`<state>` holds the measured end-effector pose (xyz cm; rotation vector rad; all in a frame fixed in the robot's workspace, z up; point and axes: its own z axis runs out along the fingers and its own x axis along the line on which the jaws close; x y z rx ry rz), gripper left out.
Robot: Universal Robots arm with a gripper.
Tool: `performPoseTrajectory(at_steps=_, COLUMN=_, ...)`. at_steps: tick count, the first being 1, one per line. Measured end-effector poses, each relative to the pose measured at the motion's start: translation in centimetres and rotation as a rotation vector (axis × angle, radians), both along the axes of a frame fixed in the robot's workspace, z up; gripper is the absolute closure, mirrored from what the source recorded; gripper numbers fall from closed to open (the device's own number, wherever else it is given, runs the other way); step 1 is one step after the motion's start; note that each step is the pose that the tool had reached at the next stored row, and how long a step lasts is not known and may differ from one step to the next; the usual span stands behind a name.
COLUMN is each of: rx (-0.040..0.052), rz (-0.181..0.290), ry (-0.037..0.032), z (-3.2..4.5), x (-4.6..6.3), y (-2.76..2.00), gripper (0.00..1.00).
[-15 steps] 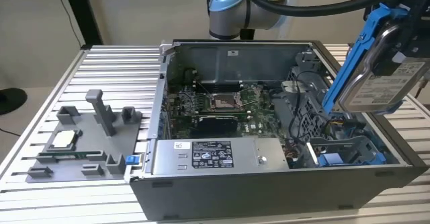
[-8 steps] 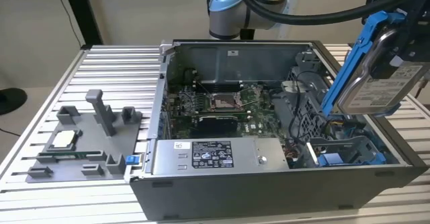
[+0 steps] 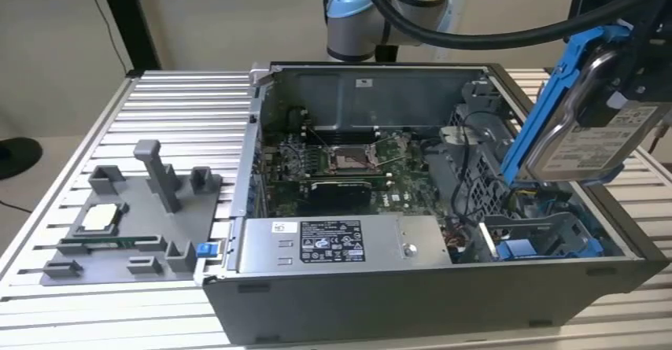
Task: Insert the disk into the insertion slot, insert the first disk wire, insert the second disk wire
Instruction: 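Insert the disk into the insertion slot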
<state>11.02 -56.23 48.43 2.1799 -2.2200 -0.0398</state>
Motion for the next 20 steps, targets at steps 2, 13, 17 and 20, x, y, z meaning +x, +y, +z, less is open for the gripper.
performPoseTrajectory(at_steps=2, rx=0.0002, rz=0.0, ry=0.0, z=-0.1, x=0.0, y=0.0, gripper=1.0)
performPoseTrajectory(at_steps=13, rx=0.0003, rz=0.0, ry=0.0, z=-0.94, x=0.1, y=0.0, gripper=1.0)
performPoseTrajectory(at_steps=17, rx=0.0001, rz=0.0, ry=0.0, z=-1.52, x=0.2, y=0.0, gripper=1.0)
performPoseTrajectory(at_steps=20, rx=0.0002, rz=0.0, ry=0.0, z=-1.94, x=0.3, y=-0.01, gripper=1.0)
